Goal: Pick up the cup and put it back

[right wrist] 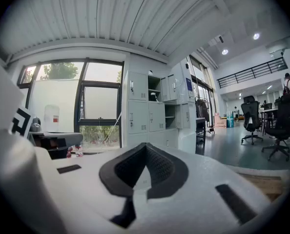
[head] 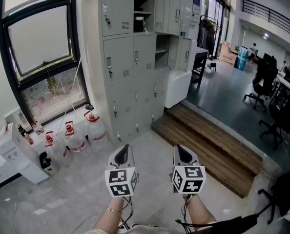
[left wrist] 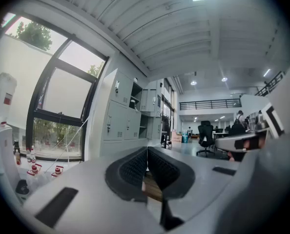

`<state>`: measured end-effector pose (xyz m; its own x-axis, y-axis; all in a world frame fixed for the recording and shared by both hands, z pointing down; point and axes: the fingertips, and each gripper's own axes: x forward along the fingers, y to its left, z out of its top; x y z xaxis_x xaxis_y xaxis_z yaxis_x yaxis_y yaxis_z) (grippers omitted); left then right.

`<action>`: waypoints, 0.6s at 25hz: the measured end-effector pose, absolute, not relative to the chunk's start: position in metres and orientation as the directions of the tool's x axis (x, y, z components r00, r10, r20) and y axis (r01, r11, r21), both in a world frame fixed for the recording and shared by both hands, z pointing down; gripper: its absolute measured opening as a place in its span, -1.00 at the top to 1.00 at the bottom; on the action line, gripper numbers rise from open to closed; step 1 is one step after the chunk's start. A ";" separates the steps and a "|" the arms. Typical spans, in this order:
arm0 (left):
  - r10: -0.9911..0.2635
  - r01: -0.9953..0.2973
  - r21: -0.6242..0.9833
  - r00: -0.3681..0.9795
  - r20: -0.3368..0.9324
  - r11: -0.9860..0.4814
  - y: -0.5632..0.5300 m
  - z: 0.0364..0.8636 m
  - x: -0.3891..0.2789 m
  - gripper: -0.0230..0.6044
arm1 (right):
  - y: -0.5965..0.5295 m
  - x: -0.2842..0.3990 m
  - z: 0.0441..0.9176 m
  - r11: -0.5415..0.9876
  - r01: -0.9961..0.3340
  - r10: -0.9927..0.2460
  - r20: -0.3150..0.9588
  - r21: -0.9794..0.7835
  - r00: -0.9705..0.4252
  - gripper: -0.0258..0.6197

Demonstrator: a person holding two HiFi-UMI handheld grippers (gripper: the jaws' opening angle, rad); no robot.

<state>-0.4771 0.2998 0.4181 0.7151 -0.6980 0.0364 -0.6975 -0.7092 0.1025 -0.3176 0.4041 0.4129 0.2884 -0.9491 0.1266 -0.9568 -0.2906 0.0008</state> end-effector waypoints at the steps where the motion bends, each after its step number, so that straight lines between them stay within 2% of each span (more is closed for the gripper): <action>1: -0.696 -0.696 0.098 0.717 0.037 -0.711 0.299 0.419 -0.478 0.89 | 0.404 -0.317 0.414 -0.293 -0.956 -0.948 0.128 0.002 0.291 0.95; 15: -0.671 -0.671 0.079 0.741 0.036 -0.737 0.276 0.421 -0.493 0.89 | 0.393 -0.320 0.411 -0.335 -0.942 -0.938 0.099 -0.006 0.333 0.94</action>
